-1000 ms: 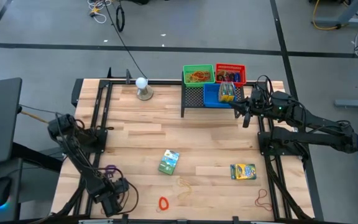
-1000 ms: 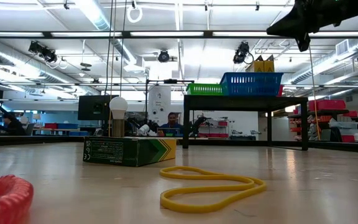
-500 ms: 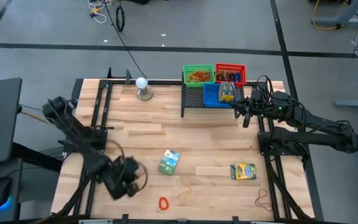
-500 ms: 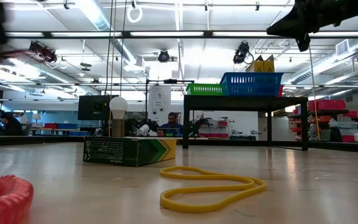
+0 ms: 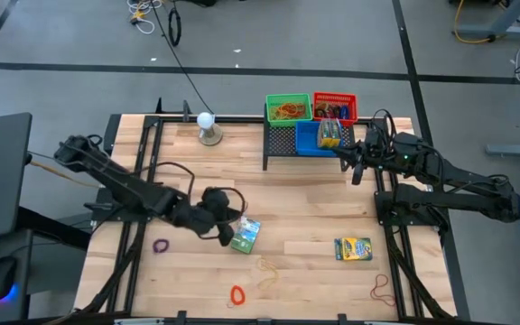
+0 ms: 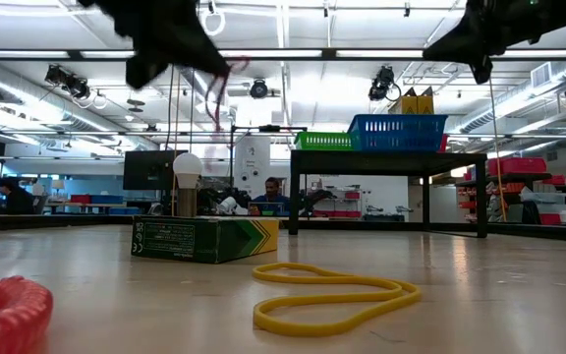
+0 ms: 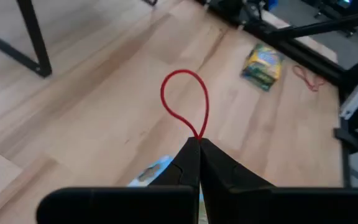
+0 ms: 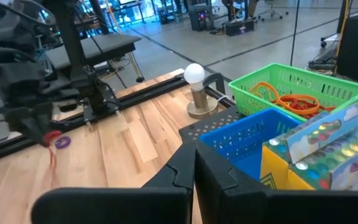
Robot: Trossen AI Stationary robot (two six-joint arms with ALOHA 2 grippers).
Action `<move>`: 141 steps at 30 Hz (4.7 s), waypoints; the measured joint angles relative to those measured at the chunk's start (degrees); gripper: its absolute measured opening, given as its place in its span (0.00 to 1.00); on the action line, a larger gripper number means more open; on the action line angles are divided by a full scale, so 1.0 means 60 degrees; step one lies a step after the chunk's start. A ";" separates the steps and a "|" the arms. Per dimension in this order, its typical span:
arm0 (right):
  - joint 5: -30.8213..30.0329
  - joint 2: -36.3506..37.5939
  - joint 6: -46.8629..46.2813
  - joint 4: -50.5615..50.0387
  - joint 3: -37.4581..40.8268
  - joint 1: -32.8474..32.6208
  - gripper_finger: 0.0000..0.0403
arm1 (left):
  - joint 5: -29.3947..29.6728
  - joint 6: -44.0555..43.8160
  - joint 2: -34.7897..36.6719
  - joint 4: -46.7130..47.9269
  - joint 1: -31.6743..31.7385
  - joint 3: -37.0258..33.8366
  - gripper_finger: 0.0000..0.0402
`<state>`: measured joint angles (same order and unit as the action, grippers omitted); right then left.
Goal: Pick & Place Office Desk Supplies
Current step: Put the red rubber band into the green bin
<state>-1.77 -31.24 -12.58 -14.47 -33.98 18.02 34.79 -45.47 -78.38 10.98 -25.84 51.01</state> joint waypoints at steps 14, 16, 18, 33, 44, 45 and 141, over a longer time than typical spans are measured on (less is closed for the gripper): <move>-0.0638 -0.0316 -0.0459 -0.0381 0.0000 -0.1754 0.01 | -0.0643 0.1735 -0.0465 -0.8347 0.2068 -0.3113 0.00; -0.0883 -0.0555 -0.0606 -0.0353 0.0000 -0.2251 0.02 | -0.0982 0.1954 -0.0789 -0.9149 0.2360 -0.3109 0.00; -0.1149 -0.0871 -0.0766 -0.0305 0.0000 -0.2784 0.02 | -0.1242 0.2123 -0.1133 -0.9896 0.2643 -0.3110 0.00; -0.1944 -0.4165 -0.1605 0.3058 0.0000 -0.4426 0.26 | -0.3356 0.2840 -0.3237 -1.1318 0.3687 -0.0849 0.00; -0.2477 -0.5080 -0.1129 0.4803 0.0000 -0.4405 0.45 | -0.3862 0.3175 -0.3710 -1.1316 0.3759 0.0150 0.00; -0.2494 -0.5184 -0.1070 0.5129 0.0000 -0.4404 0.46 | -0.3851 0.3215 -0.3710 -1.1330 0.3759 0.0162 0.00; -0.0340 -1.0987 0.0346 -0.1565 -0.7788 0.3565 0.63 | -0.1625 0.2433 -0.1521 -1.1066 0.4119 -0.2894 0.13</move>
<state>-3.81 -97.17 -10.50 -23.86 -80.71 39.41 25.04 -30.87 -87.50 -55.42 -1.13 33.65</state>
